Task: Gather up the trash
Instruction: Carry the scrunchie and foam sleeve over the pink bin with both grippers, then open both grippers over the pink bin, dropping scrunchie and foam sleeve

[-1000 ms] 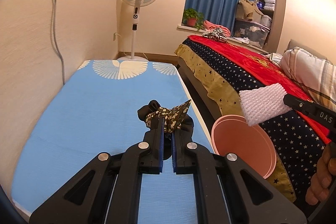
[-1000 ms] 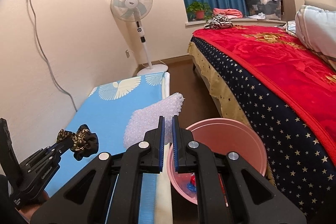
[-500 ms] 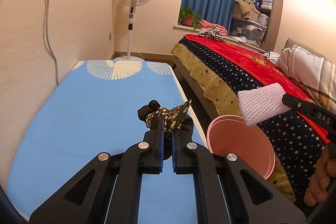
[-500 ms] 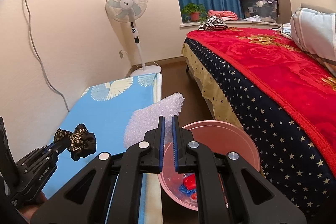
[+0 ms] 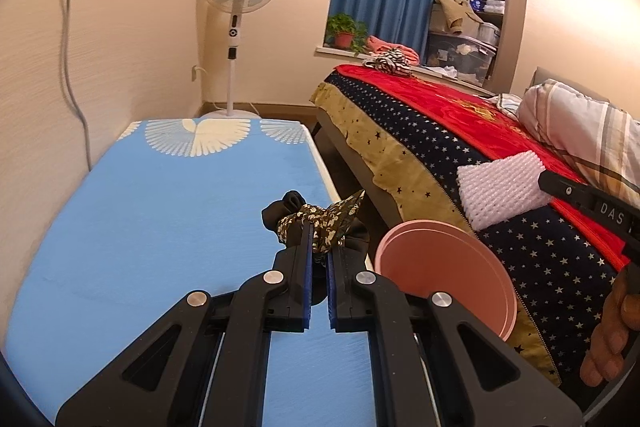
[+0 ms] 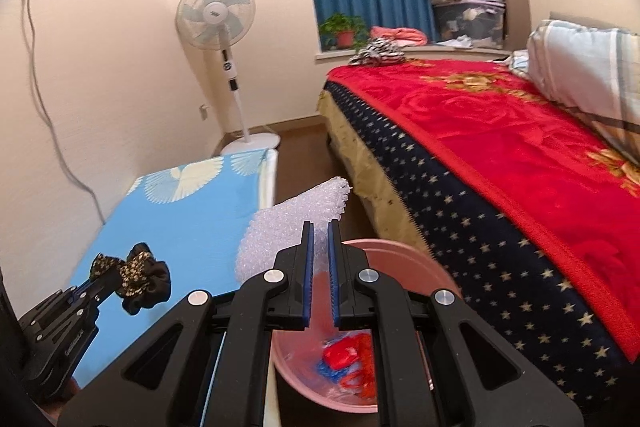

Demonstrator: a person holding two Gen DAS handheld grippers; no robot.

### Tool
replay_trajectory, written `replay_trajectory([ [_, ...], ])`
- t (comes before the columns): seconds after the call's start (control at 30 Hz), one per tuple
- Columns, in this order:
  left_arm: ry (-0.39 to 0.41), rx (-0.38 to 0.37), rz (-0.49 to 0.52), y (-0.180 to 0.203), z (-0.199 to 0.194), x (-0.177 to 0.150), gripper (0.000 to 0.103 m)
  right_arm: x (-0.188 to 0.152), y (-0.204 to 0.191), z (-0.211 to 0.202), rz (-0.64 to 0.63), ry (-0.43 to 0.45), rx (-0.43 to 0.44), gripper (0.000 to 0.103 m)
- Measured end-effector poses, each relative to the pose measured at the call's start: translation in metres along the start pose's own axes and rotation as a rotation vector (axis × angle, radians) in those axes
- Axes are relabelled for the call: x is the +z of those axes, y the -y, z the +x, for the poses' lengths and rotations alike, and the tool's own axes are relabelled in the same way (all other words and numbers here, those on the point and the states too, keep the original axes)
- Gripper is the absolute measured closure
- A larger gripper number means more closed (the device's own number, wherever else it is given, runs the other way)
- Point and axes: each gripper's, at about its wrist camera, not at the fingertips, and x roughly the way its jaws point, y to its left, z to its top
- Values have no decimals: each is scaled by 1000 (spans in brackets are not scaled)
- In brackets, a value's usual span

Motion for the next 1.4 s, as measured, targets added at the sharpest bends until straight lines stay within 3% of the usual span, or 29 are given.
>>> replay_trajectory([
  [0.67, -36, -174, 54, 69, 46, -6, 97, -4, 48, 17, 52, -24, -179, 96],
  [1.2, -96, -249, 56, 90, 73, -14, 97, -8, 63, 32, 79, -55, -231, 95],
  [1.3, -114, -288, 49, 93, 77, -15, 93, -8, 63, 34, 84, -67, -244, 88],
  [1.37, -127, -292, 45, 93, 79, -17, 73, -8, 65, 35, 85, -67, -266, 54],
  [1.4, -125, -283, 46, 92, 79, -18, 68, -9, 65, 34, 90, -62, -277, 48],
])
